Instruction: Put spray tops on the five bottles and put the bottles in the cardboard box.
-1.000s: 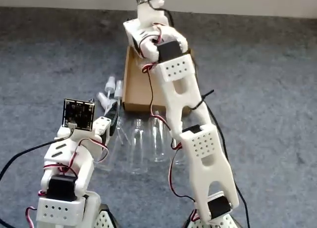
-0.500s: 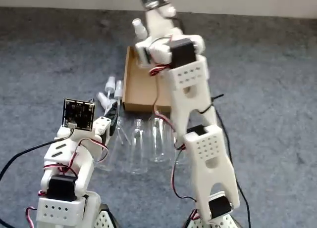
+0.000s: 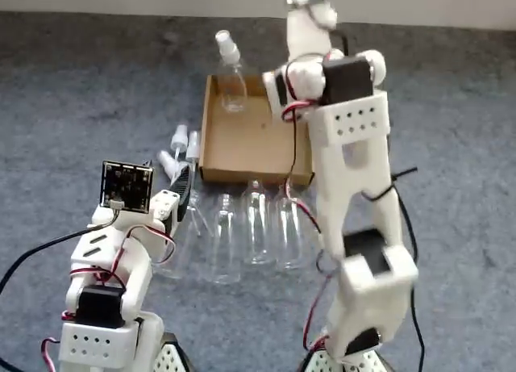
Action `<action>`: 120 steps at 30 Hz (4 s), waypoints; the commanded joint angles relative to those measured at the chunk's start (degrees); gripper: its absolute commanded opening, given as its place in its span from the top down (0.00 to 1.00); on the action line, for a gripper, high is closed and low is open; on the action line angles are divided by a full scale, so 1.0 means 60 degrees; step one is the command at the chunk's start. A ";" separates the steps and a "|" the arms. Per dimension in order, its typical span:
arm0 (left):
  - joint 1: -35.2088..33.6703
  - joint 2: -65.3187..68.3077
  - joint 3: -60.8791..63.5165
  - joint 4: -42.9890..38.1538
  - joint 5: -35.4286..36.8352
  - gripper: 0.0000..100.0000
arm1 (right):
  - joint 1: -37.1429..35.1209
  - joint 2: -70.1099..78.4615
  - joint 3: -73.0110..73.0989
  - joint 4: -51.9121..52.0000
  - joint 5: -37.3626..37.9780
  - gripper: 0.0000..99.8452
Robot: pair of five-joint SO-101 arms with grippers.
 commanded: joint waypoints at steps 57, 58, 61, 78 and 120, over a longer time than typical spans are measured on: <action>-0.0037 -0.0037 -0.0066 -0.0176 0.0044 0.83 | 0.8916 -0.4256 1.4850 -0.8212 0.3678 1.00; -0.0037 -0.0037 -0.0066 -0.0176 0.0044 0.83 | 0.8960 -0.3963 1.4806 -0.8256 0.3707 0.99; -0.0037 -0.0037 -0.0095 -0.0190 0.0044 0.83 | 0.8872 -0.3143 1.4147 -0.7978 0.3707 0.99; -0.0095 -0.0022 -0.0418 0.0923 -0.0132 0.83 | 0.7465 -0.1722 0.9150 -0.4432 0.3033 0.78; -0.0916 0.7553 -0.6410 0.3004 -0.0425 0.83 | 0.5253 -0.6410 1.1026 -0.4886 0.2813 1.00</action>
